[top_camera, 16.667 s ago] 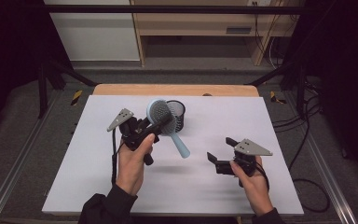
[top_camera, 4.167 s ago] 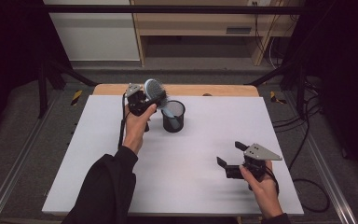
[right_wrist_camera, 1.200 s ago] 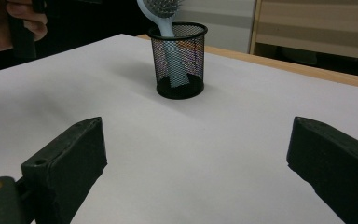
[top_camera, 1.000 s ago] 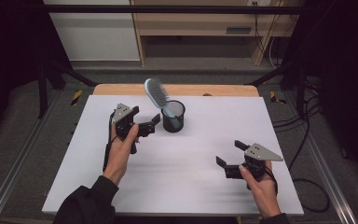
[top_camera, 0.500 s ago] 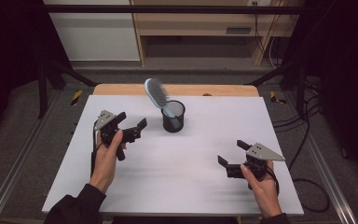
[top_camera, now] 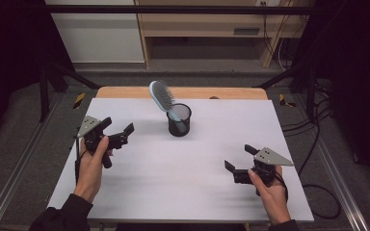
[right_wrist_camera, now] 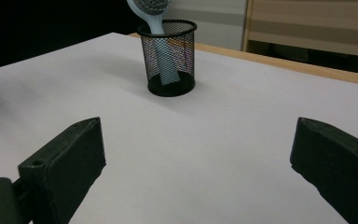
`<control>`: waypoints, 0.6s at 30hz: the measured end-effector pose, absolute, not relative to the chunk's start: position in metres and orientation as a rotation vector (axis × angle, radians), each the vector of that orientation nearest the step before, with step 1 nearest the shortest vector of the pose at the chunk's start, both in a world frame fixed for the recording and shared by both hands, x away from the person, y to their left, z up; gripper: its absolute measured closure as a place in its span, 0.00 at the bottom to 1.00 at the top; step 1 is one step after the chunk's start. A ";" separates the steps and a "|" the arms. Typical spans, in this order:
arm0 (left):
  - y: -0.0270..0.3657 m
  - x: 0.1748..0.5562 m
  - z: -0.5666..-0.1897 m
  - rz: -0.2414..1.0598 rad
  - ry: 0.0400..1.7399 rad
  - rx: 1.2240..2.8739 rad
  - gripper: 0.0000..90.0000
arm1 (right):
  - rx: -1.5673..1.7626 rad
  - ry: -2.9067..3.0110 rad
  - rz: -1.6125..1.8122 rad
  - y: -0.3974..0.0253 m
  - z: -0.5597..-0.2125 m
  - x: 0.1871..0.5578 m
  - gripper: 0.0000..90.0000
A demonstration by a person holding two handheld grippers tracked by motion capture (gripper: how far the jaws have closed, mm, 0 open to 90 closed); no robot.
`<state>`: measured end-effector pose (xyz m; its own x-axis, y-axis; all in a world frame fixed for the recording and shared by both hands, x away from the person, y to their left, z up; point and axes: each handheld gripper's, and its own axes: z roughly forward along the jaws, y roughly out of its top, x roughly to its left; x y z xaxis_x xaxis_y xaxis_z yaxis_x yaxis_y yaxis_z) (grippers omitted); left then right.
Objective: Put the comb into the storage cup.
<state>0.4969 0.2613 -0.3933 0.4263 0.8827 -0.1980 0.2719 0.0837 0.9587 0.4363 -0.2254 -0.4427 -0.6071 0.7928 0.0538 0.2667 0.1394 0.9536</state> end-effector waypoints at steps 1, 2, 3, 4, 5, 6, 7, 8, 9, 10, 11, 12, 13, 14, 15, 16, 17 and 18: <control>0.265 0.495 -0.394 0.632 1.093 1.458 0.03 | 1.012 1.951 1.475 -0.225 -0.443 0.436 0.04; 0.268 0.493 -0.394 0.636 1.097 1.449 0.03 | 1.012 1.951 1.470 -0.225 -0.443 0.436 0.04; 0.272 0.491 -0.394 0.644 1.101 1.443 0.03 | 1.013 1.949 1.466 -0.225 -0.443 0.436 0.04; 0.275 0.489 -0.394 0.652 1.101 1.441 0.03 | 1.014 1.952 1.461 -0.225 -0.444 0.436 0.04; 0.278 0.487 -0.394 0.659 1.100 1.436 0.03 | 1.014 1.951 1.455 -0.225 -0.444 0.436 0.04; 0.280 0.485 -0.394 0.668 1.098 1.432 0.03 | 1.015 1.949 1.449 -0.225 -0.444 0.437 0.04; 0.282 0.483 -0.393 0.679 1.093 1.434 0.03 | 1.013 1.946 1.445 -0.225 -0.444 0.437 0.04; 0.284 0.481 -0.392 0.694 1.086 1.442 0.03 | 1.013 1.943 1.444 -0.225 -0.444 0.437 0.04; 0.286 0.479 -0.391 0.709 1.081 1.449 0.03 | 1.011 1.941 1.442 -0.225 -0.444 0.437 0.04; 0.288 0.478 -0.390 0.718 1.075 1.455 0.03 | 1.009 1.941 1.443 -0.225 -0.444 0.436 0.04; 0.289 0.476 -0.389 0.721 1.071 1.458 0.03 | 1.005 1.940 1.443 -0.224 -0.444 0.436 0.04; 0.291 0.475 -0.388 0.723 1.068 1.460 0.03 | 1.001 1.939 1.441 -0.224 -0.444 0.436 0.04; 0.292 0.473 -0.388 0.723 1.068 1.456 0.03 | 0.999 1.938 1.440 -0.224 -0.444 0.437 0.04; 0.293 0.472 -0.387 0.725 1.065 1.453 0.03 | 1.000 1.936 1.441 -0.224 -0.445 0.437 0.04; 0.294 0.471 -0.387 0.734 1.059 1.454 0.03 | 1.003 1.933 1.438 -0.224 -0.445 0.438 0.04; 0.295 0.469 -0.386 0.748 1.054 1.455 0.03 | 1.004 1.931 1.434 -0.224 -0.445 0.439 0.04; 0.296 0.468 -0.386 0.755 1.051 1.453 0.03 | 1.003 1.928 1.434 -0.224 -0.446 0.439 0.04; 0.297 0.467 -0.385 0.756 1.050 1.447 0.03 | 1.005 1.924 1.438 -0.224 -0.446 0.440 0.04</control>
